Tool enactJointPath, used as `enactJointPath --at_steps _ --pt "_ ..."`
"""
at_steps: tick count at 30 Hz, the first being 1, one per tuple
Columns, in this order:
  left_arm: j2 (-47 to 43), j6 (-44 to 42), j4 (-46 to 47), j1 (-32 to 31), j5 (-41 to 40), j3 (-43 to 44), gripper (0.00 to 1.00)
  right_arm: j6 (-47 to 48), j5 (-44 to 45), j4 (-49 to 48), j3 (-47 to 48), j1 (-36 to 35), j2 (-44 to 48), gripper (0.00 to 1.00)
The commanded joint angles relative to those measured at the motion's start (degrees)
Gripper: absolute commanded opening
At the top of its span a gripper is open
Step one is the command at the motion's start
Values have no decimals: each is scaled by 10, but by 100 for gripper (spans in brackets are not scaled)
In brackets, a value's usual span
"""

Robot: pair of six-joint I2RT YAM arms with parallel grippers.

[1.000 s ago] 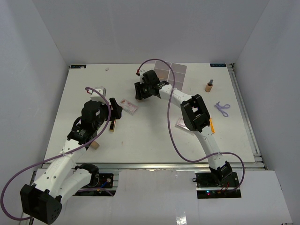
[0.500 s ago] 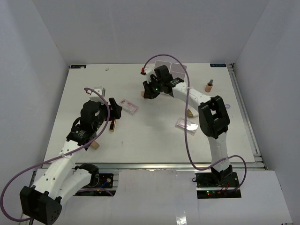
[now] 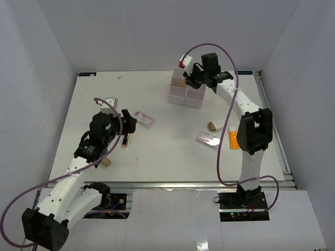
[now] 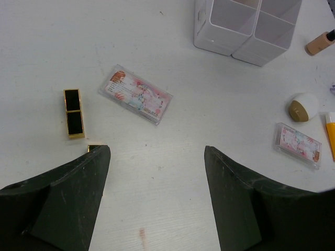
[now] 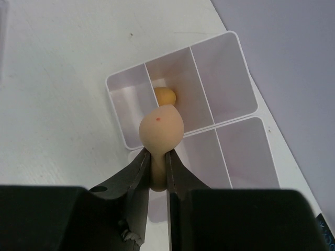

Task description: Organize the makeup

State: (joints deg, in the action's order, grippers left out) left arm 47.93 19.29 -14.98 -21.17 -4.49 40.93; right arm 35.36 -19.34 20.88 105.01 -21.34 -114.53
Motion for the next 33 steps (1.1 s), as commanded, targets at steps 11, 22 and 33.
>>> enactJointPath --at_steps 11,22,33 --pt "12 -5 4 2 9 -2 83 90 40 -3 119 -8 -113 17" --pt "18 -5 5 2 8 -3 83 92 81 -54 119 -27 -143 25" --pt "23 -6 5 2 7 -3 83 72 131 -92 106 -40 -155 64"
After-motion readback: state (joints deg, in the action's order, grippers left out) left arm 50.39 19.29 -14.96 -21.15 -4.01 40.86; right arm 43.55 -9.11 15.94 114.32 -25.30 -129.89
